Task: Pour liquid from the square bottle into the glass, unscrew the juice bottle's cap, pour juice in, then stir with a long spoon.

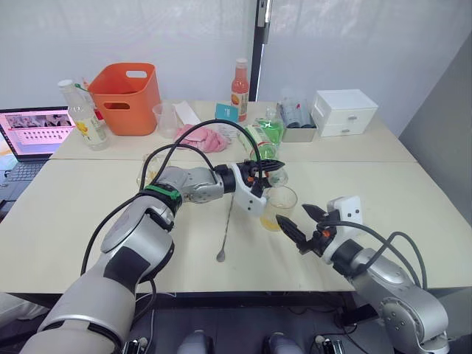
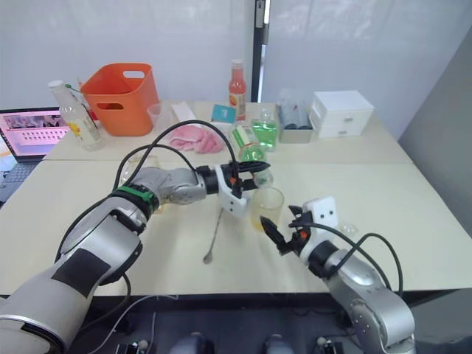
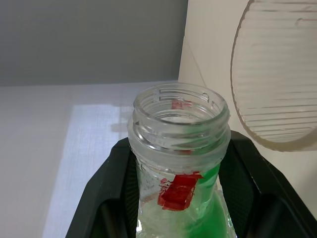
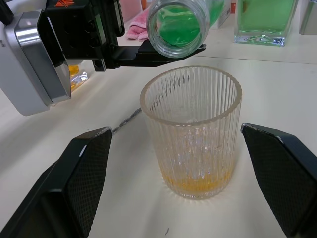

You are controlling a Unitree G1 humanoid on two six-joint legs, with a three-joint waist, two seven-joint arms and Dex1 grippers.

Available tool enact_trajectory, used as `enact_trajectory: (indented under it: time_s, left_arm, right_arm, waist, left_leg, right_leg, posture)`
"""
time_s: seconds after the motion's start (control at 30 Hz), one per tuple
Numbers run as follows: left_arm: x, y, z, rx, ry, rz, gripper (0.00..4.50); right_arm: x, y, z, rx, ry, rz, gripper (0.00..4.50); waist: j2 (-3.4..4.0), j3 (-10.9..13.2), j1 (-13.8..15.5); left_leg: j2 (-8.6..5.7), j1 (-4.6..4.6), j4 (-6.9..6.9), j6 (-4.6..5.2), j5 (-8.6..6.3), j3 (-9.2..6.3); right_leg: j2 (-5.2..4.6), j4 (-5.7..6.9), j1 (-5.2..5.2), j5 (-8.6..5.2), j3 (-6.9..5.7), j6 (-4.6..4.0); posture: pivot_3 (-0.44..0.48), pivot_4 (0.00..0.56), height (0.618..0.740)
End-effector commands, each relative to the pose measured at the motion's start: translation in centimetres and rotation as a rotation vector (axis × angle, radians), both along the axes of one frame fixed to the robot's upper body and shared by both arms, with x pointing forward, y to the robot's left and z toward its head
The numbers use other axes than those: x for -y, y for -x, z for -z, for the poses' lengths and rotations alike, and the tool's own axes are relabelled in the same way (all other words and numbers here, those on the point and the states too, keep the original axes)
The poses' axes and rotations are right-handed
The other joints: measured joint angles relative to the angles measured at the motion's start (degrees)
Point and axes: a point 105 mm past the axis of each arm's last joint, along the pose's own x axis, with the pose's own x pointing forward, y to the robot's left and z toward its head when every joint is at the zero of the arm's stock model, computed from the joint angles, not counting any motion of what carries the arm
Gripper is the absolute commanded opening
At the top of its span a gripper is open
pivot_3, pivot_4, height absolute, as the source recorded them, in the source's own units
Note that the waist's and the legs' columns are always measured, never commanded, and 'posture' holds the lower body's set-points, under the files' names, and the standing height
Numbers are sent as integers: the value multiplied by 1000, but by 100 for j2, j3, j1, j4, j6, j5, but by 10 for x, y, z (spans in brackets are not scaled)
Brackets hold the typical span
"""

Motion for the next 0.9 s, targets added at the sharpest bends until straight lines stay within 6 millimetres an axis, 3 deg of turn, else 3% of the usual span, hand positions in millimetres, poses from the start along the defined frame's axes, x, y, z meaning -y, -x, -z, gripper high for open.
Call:
enact_trajectory:
  time_s: [0.03, 0.9]
  left_arm:
    - [6, 0, -26, 82, 49, 20, 1708]
    - [6, -2, -21, 18, 51, -6, 1708]
  right_arm:
    - [-4, 4, -15, 61, -8, -20, 4416]
    - [-4, 5, -12, 54, -8, -16, 4416]
  waist:
    - [0, 0, -1]
    - [0, 0, -1]
  left_leg:
    - [0, 0, 0, 0, 0, 0]
    - [-1, 0, 4, 0, 0, 0]
  right_leg:
    - [0, 0, 0, 0, 0, 0]
    - [0, 8, -1, 0, 0, 0]
  posture:
    - [0, 150, 715]
    - [0, 150, 715]
